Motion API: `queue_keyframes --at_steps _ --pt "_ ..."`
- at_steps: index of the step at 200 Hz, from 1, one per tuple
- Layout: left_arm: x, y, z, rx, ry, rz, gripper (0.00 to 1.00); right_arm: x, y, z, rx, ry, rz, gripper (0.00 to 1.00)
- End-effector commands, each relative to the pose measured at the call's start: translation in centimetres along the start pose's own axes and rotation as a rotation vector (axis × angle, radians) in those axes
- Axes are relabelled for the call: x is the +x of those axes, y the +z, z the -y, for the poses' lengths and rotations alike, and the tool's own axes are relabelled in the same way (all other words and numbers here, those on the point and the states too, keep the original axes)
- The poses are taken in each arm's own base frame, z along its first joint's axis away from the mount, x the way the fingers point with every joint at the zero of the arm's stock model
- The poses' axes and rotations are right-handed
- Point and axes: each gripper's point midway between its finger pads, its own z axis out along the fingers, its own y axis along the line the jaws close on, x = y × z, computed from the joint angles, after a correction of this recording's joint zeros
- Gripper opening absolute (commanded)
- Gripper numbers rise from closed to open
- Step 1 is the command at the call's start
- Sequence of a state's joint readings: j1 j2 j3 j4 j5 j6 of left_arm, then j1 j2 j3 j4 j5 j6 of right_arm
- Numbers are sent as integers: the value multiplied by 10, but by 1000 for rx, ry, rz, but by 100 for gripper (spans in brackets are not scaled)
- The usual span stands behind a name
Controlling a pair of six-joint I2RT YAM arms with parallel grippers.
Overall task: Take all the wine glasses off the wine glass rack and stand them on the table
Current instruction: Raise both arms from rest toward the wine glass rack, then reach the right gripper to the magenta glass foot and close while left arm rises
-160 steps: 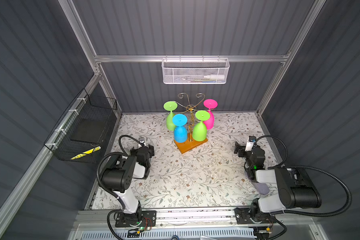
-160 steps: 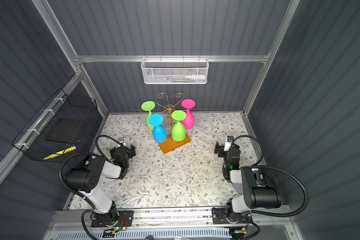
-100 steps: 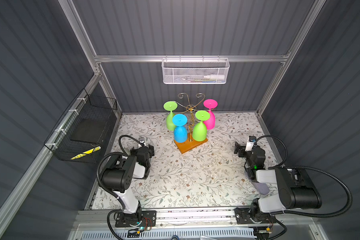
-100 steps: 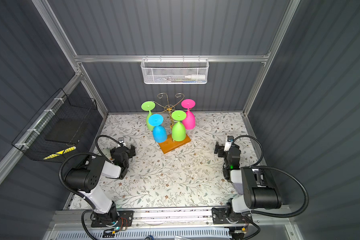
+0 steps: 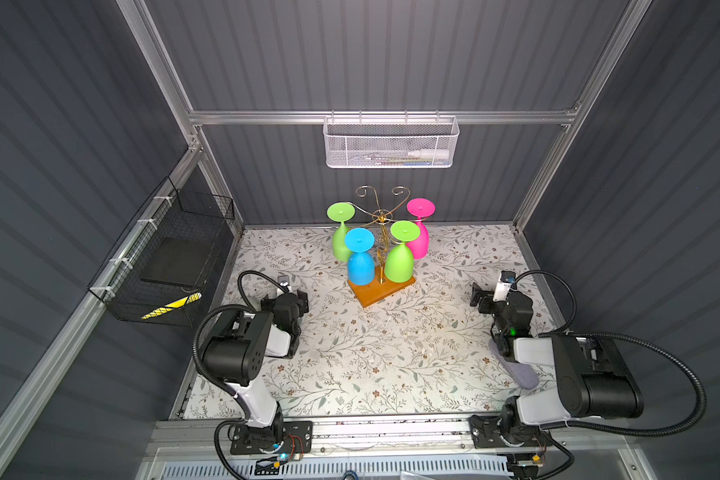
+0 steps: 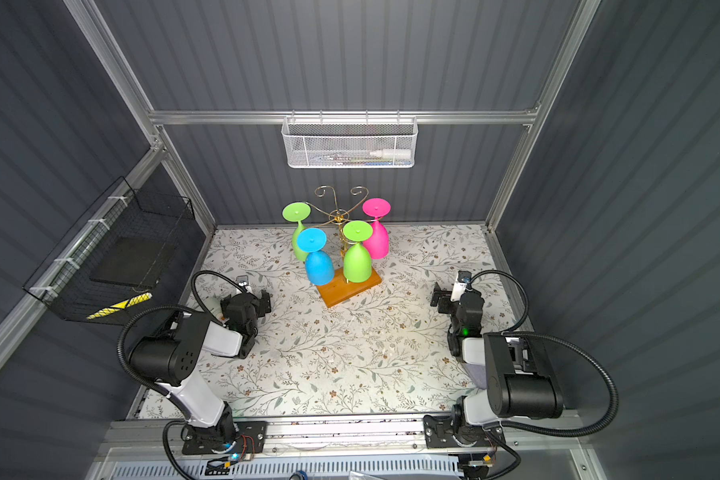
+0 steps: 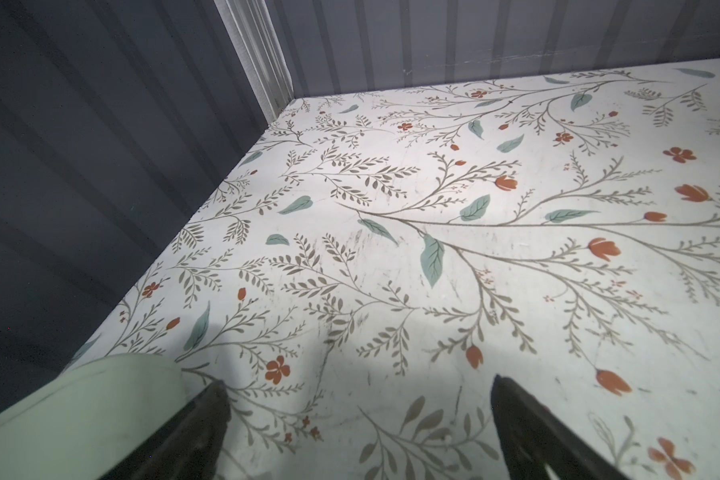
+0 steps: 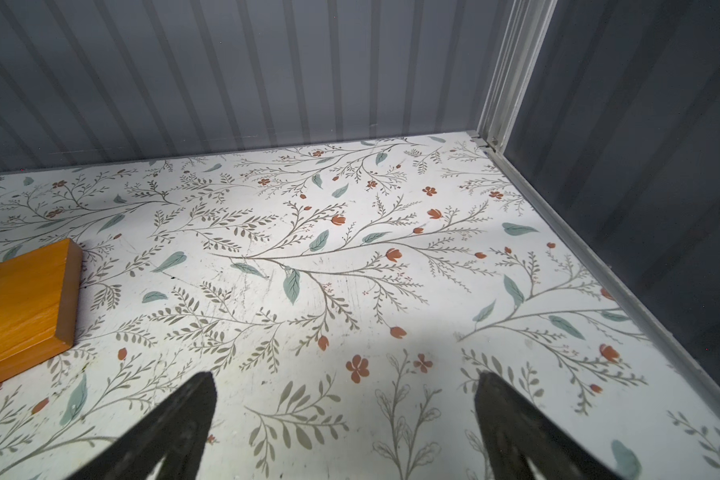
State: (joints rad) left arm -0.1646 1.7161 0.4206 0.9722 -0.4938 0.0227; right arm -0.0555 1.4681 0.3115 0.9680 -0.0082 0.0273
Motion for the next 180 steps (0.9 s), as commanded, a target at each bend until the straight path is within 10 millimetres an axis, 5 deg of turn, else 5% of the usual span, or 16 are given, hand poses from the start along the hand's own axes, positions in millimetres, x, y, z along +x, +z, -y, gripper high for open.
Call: queue_keyframes --at_steps 1,38,72,109,131,180 --pt "-30 0 2 20 -10 14 100 -14 -1 1 5 17 28 99" --pt "-74 -21 -22 -54 -109 83 100 -46 -14 4 57 31 -19 99" --pt "-109 -49 -31 -16 -227 174 100 -88 -37 -1 37 381 -48 99" --pt "-157 -86 -37 86 -410 296 100 -91 -45 -51 -284 501 -75 99" --pt "-184 -104 -34 148 -367 323 100 -116 -56 -72 -424 602 -60 98" --pt "-212 -124 -38 175 -327 336 100 -183 -74 -103 -535 692 -42 93"
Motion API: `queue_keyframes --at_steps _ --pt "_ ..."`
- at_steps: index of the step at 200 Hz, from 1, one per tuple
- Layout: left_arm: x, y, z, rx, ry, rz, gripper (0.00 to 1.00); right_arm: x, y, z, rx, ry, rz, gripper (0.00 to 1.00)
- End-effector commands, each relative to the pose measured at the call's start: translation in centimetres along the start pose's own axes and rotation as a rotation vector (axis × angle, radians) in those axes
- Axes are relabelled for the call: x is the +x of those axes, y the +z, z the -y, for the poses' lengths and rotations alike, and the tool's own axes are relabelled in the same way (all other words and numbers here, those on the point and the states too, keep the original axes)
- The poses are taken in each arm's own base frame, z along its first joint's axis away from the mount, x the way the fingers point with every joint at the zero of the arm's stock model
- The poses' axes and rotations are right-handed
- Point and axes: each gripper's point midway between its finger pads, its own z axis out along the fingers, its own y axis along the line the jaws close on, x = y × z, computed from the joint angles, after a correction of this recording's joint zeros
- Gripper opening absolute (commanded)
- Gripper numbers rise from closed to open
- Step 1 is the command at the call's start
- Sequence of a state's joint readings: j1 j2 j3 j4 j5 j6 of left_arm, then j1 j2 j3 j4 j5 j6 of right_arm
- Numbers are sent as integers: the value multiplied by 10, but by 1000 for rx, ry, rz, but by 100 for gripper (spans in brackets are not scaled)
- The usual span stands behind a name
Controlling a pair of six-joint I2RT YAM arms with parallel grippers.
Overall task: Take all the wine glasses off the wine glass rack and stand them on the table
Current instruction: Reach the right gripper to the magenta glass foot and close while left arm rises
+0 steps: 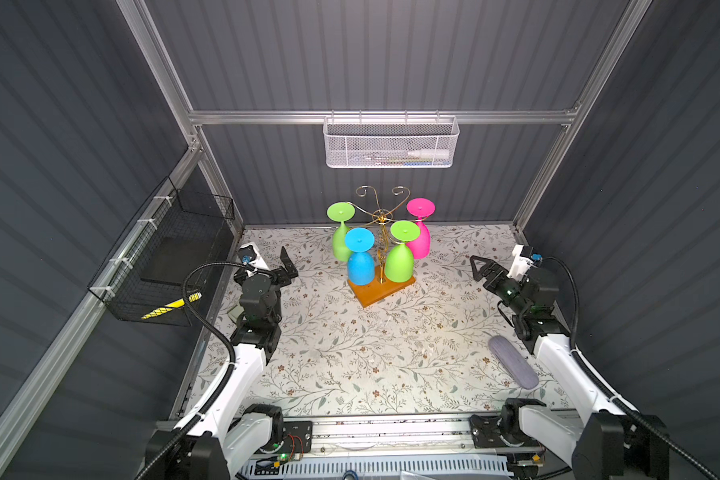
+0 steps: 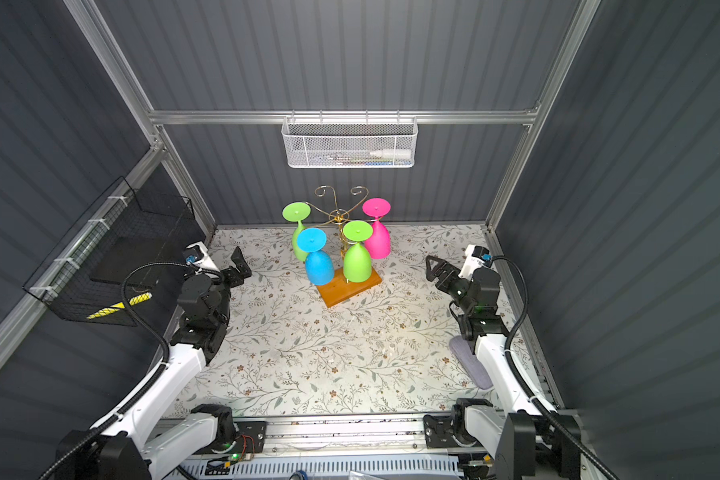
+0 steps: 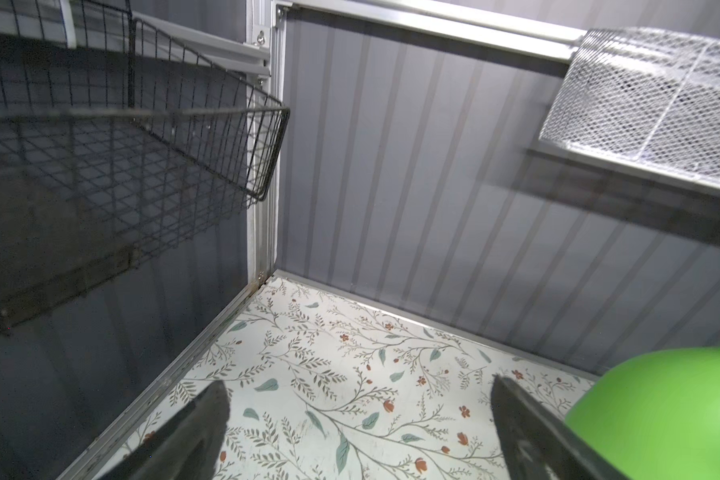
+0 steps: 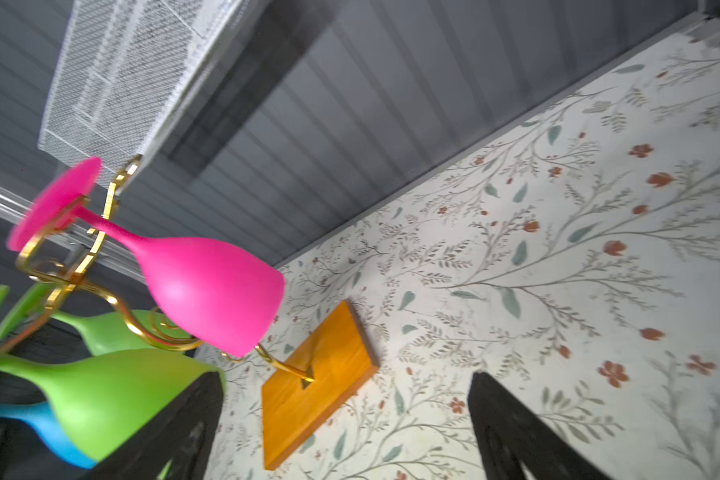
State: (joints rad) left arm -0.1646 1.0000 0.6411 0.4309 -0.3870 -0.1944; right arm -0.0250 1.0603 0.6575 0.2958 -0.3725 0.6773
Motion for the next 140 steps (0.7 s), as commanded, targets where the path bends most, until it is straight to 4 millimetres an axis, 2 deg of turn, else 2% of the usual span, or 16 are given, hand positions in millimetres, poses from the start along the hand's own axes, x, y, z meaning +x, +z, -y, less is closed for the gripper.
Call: queue_keyframes --at_steps 1,40,44,62,95,140 --pt "-6 -5 7 40 32 -29 100 -21 -4 -55 -138 71 -6 93" --pt "-18 -7 13 64 52 -24 100 -41 6 -115 -240 111 -12 91" --pt "-18 -7 13 67 53 -25 100 -38 16 -114 -227 124 -30 91" --pt "-17 -8 16 86 47 -31 100 -44 32 -132 -258 148 -55 90" --pt "-16 -10 18 105 36 -34 100 -47 66 -149 -292 191 -114 87" --pt "-13 -11 18 104 38 -46 100 -41 107 -156 -275 185 -179 81"
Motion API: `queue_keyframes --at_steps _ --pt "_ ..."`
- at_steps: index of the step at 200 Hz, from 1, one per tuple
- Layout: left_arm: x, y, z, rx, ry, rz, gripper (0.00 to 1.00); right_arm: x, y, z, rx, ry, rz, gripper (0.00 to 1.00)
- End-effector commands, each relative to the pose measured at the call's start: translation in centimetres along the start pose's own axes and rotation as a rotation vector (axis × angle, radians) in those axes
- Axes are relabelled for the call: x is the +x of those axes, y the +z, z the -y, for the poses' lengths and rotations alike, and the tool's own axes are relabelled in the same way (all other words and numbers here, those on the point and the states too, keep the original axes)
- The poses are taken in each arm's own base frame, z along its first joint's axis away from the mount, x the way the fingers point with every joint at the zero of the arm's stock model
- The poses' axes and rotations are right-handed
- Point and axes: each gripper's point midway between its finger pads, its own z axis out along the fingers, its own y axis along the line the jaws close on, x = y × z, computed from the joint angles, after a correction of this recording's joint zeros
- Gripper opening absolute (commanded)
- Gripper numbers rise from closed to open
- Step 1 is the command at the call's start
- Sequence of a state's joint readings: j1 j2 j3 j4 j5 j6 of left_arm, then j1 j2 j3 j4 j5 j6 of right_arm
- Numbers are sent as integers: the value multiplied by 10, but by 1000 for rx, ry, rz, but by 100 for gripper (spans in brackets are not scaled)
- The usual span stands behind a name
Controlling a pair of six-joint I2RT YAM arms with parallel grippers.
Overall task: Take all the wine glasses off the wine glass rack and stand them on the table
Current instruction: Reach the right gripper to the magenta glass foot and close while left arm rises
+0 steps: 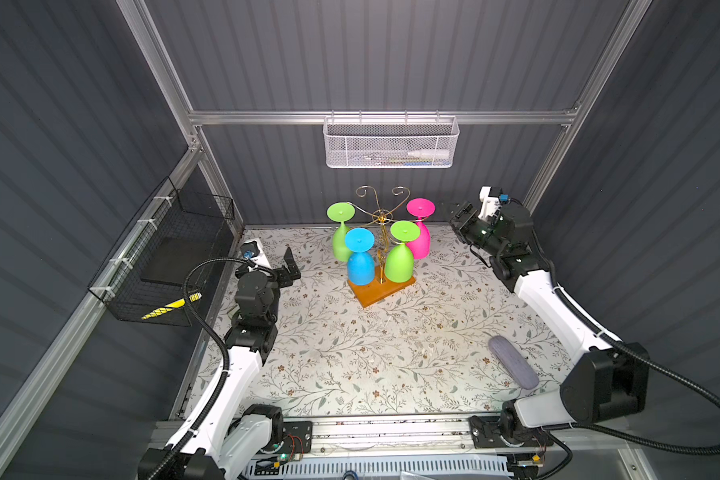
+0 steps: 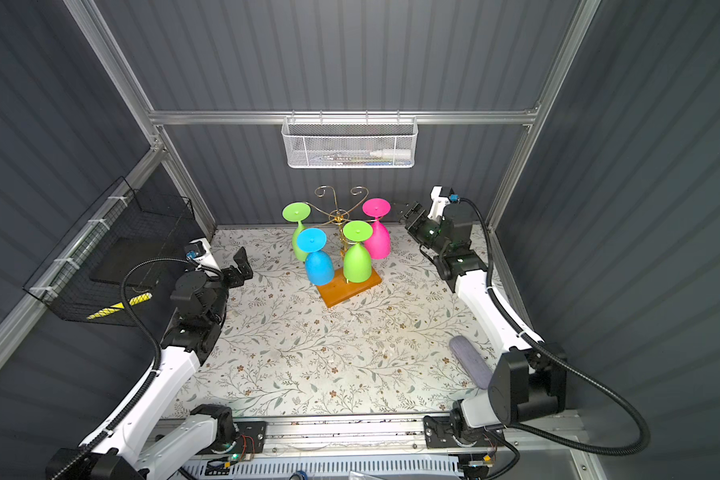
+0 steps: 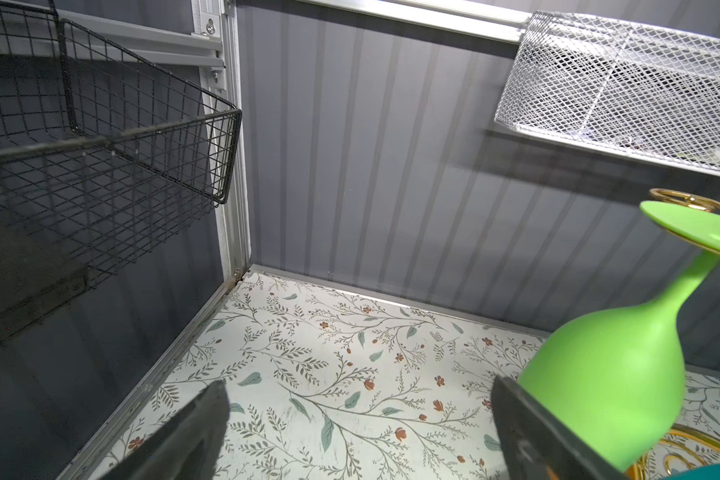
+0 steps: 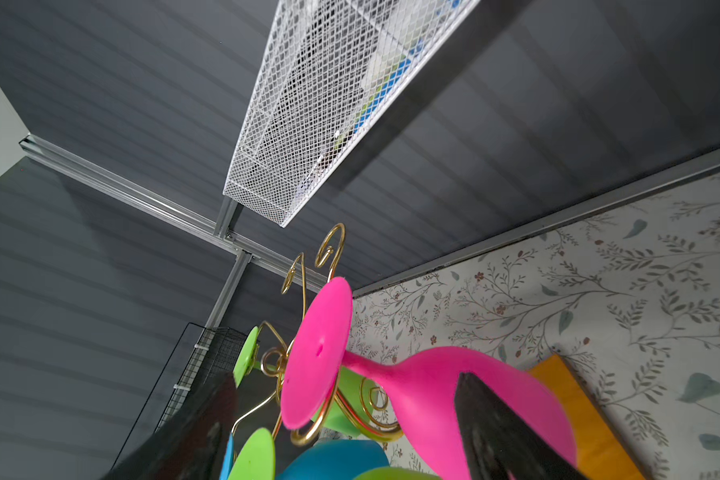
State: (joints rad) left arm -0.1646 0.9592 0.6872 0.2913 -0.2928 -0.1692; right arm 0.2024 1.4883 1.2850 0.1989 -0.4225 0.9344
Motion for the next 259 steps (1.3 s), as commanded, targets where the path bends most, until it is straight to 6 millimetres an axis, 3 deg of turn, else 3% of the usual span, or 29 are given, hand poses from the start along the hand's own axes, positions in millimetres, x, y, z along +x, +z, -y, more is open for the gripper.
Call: queue_keyframes --at_steps 1,77,121,215,259 --pt "-13 -4 4 21 -2 22 100 1 13 -11 -22 3 -40 81" --pt "-7 -2 5 27 -17 5 100 1 39 1 21 4 -53 71" --pt "-6 -1 5 29 -20 1 100 3 44 6 29 10 -62 56" --pt "-6 -4 2 15 -31 5 100 -1 36 2 15 33 -37 20" --pt "-7 -5 2 13 -33 6 100 -3 31 -5 -15 48 -33 15"
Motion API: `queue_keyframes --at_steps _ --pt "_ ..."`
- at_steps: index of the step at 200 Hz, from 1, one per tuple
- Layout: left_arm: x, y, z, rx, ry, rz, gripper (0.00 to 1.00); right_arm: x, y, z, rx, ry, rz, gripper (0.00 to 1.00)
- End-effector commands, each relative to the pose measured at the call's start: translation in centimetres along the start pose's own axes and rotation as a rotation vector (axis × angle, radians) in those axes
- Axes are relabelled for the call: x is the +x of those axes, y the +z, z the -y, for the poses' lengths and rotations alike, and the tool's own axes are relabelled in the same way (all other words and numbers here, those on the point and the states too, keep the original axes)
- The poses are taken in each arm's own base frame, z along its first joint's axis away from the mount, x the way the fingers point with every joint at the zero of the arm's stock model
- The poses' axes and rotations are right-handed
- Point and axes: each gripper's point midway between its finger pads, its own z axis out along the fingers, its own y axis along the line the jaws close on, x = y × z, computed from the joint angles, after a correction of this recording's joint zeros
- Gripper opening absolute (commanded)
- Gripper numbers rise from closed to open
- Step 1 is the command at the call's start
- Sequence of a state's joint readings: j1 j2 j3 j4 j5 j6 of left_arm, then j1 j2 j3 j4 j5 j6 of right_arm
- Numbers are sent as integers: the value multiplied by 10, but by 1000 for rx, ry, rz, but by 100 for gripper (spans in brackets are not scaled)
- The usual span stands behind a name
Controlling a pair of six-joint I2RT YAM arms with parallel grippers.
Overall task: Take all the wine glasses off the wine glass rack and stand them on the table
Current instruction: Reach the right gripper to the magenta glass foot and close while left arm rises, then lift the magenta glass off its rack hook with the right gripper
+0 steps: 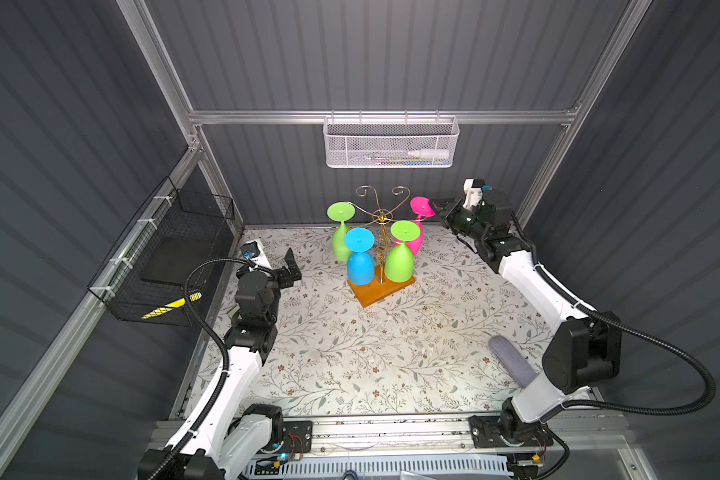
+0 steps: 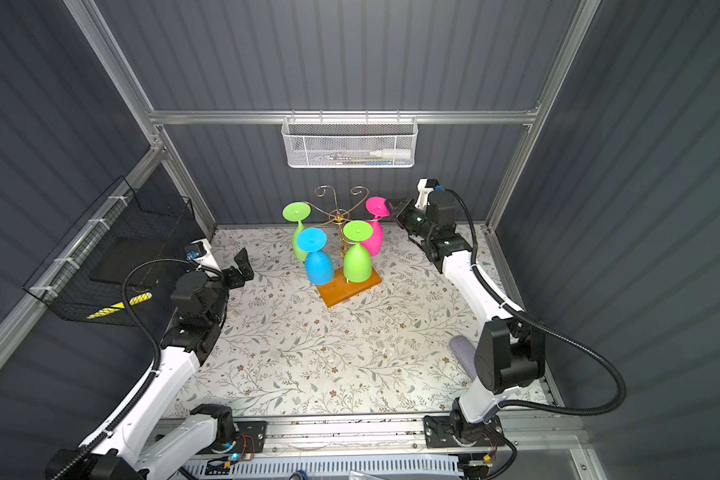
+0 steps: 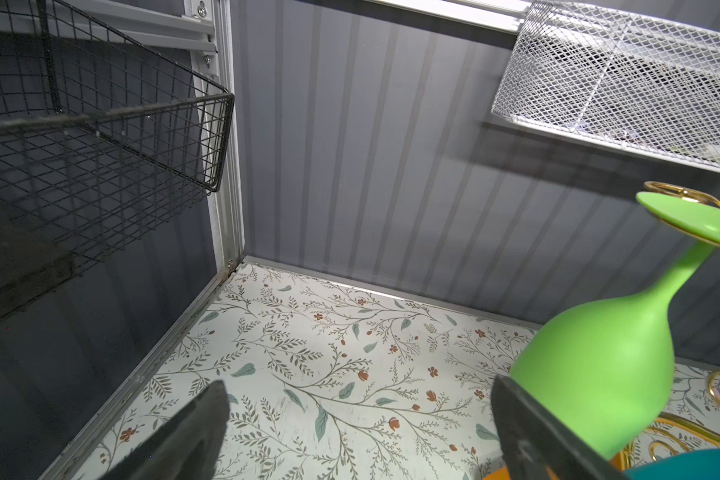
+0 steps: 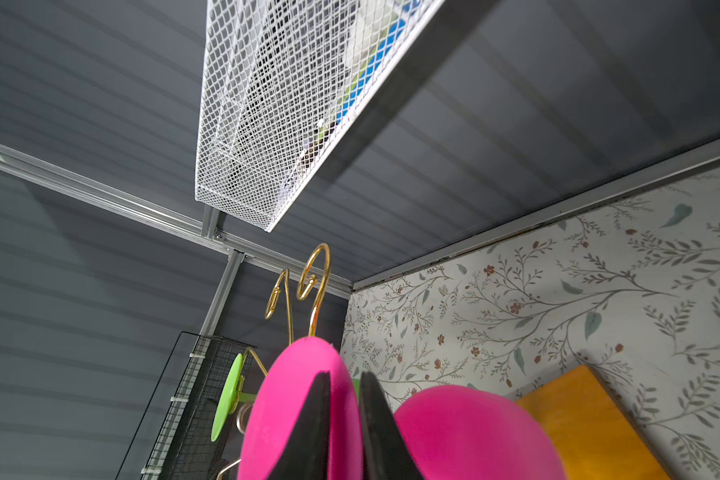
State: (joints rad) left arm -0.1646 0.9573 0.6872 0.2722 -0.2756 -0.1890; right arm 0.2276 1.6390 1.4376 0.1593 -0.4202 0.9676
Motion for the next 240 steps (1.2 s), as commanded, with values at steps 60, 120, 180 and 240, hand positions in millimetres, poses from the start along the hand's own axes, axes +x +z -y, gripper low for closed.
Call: queue_keyframes --at_steps 60,120,180,240 --pt "-9 -4 -1 -1 -26 23 100 0 -14 -22 -76 22 -4 0" --pt "-9 -5 -2 -6 -34 28 100 12 -18 -23 -106 65 -29 0" --pt "-9 -5 -2 -7 -34 29 100 21 -21 -36 -149 82 -42 0" --pt "-10 -6 -2 -7 -40 31 100 29 -12 -48 -163 75 -59 0"
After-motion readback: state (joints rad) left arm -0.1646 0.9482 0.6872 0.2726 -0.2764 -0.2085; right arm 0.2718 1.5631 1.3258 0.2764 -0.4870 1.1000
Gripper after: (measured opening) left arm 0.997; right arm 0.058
